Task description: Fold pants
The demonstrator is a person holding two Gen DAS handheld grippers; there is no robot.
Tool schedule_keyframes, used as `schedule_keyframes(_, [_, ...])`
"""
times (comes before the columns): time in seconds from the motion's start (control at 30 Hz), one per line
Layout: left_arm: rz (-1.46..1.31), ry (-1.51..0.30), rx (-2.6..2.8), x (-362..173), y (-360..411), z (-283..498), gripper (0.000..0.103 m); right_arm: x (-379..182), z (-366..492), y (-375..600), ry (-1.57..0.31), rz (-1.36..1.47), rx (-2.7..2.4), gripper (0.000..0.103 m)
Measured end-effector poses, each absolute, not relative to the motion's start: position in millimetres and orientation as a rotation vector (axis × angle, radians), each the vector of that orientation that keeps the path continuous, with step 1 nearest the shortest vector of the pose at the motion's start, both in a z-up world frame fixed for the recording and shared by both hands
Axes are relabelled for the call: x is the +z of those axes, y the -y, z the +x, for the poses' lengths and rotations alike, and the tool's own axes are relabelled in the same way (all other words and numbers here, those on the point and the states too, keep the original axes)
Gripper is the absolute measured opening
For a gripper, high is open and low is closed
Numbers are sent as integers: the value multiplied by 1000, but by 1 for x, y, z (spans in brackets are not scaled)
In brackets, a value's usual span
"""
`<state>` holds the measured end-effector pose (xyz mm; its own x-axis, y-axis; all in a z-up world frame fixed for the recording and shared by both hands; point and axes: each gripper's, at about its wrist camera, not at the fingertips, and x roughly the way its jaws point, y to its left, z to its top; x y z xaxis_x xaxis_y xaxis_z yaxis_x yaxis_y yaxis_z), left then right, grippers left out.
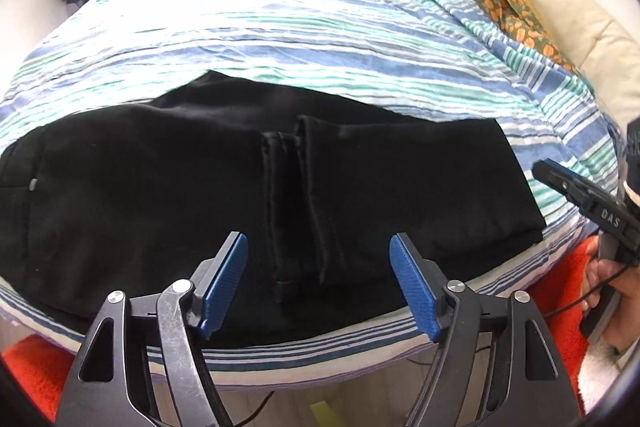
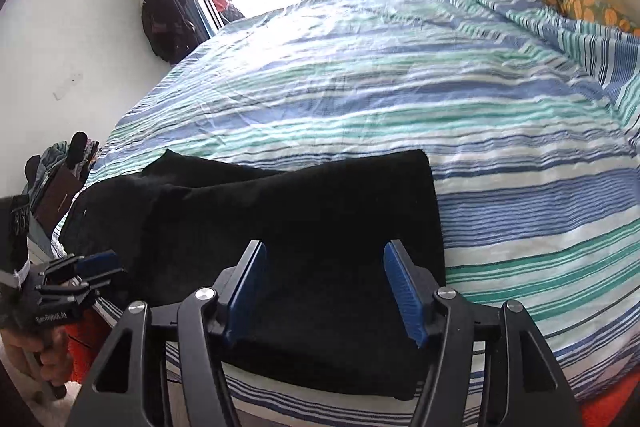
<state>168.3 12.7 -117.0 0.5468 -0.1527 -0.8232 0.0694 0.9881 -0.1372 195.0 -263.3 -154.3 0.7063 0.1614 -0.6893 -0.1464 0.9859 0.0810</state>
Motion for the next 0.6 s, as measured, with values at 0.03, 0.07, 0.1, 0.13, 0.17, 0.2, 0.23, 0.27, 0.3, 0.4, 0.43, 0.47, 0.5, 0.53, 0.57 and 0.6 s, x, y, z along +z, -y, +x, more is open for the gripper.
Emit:
schedule_keyframes(0.03, [-104, -986, -113, -113, -22, 168, 80, -152, 191, 264, -754, 13, 165, 68])
schedule_keyframes(0.07, [-120, -992, -94, -110, -33, 169, 80, -153, 189, 266, -755, 14, 163, 69])
schedule_keyframes(0.1, [-141, -996, -72, -106, -47, 169, 80, -156, 190, 265, -771, 18, 160, 69])
schedule_keyframes(0.13, [-162, -997, -50, -102, -61, 168, 80, -160, 192, 265, -791, 19, 154, 69])
schedule_keyframes(0.17, [-181, -995, -30, -96, -76, 168, 80, -164, 193, 264, -809, 17, 150, 69])
schedule_keyframes(0.2, [-202, -985, -7, -88, -95, 167, 80, -167, 194, 262, -819, 13, 151, 69])
schedule_keyframes(0.23, [-222, -971, 18, -80, -116, 166, 80, -168, 194, 260, -822, 7, 156, 69])
schedule_keyframes(0.27, [-249, -952, 46, -71, -138, 165, 80, -168, 194, 258, -820, -1, 161, 69])
schedule_keyframes(0.3, [-297, -928, 80, -62, -167, 163, 82, -168, 192, 255, -816, -10, 166, 69])
schedule_keyframes(0.4, [-522, -885, 156, -50, -258, 154, 91, -169, 191, 247, -815, -27, 179, 69])
schedule_keyframes(0.43, [-607, -879, 178, -54, -285, 147, 91, -170, 191, 246, -821, -26, 182, 69])
schedule_keyframes(0.47, [-683, -878, 207, -61, -309, 140, 91, -173, 192, 244, -829, -25, 186, 69])
schedule_keyframes(0.5, [-757, -876, 238, -70, -330, 132, 90, -175, 192, 243, -835, -22, 190, 69])
schedule_keyframes(0.53, [-811, -873, 260, -80, -345, 124, 90, -176, 192, 242, -841, -21, 193, 69])
schedule_keyframes(0.57, [-859, -871, 279, -90, -356, 115, 89, -177, 193, 241, -845, -20, 199, 69])
schedule_keyframes(0.6, [-892, -873, 290, -100, -362, 108, 88, -178, 192, 240, -848, -23, 206, 69])
